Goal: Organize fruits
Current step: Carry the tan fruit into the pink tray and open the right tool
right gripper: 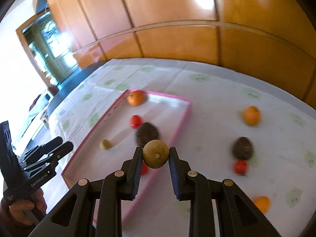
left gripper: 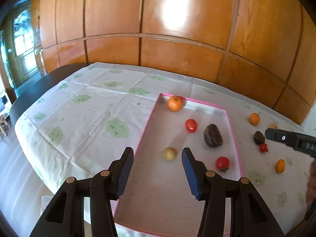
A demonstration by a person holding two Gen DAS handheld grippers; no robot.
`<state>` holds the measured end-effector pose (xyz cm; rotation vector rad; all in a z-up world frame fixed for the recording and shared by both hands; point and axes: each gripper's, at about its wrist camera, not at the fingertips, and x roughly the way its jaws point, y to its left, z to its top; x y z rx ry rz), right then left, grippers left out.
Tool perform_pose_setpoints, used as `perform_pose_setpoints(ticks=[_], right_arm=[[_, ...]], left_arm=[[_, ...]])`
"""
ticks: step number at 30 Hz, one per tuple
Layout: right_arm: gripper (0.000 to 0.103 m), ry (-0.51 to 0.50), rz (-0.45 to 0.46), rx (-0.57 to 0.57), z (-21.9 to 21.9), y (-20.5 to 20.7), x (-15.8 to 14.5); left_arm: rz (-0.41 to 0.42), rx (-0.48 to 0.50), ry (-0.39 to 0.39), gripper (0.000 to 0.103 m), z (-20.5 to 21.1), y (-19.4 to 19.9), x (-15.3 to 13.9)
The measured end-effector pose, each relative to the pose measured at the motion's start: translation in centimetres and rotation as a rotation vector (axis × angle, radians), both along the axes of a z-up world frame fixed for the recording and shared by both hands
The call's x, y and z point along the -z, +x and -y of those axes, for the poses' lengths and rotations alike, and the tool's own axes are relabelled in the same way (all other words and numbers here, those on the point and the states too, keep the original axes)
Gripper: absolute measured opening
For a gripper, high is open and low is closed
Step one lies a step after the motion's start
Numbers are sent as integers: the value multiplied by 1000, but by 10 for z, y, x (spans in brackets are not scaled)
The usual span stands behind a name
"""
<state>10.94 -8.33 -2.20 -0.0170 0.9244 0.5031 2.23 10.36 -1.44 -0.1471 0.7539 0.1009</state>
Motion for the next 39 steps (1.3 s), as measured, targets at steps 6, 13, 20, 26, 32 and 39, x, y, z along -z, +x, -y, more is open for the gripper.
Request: perform_pose_setpoints(ticks=[6,13,20,26,32,39], right_arm=[[26,4,-61,-69,-49,11,19],[27,16,-119,-94,-91,27,35],[28,21,-97,-78,-82,20,26],[28,26,-60,-31,-49,8,13],[30,9,-23,49,-1,0,1],[30,-4,0,169,64,-1,-10]], left_arm=[[-9,-39,-9,52,-16,-2,5],[-22,-54,-9,52,-21,-4,10],[-27,-39,-1,52,-16,-7,12],[-22,-20,0,52,-9,-8,9],[-20,7,9,52,2,-8,6],[-22,52,25,52,19,-8,4]])
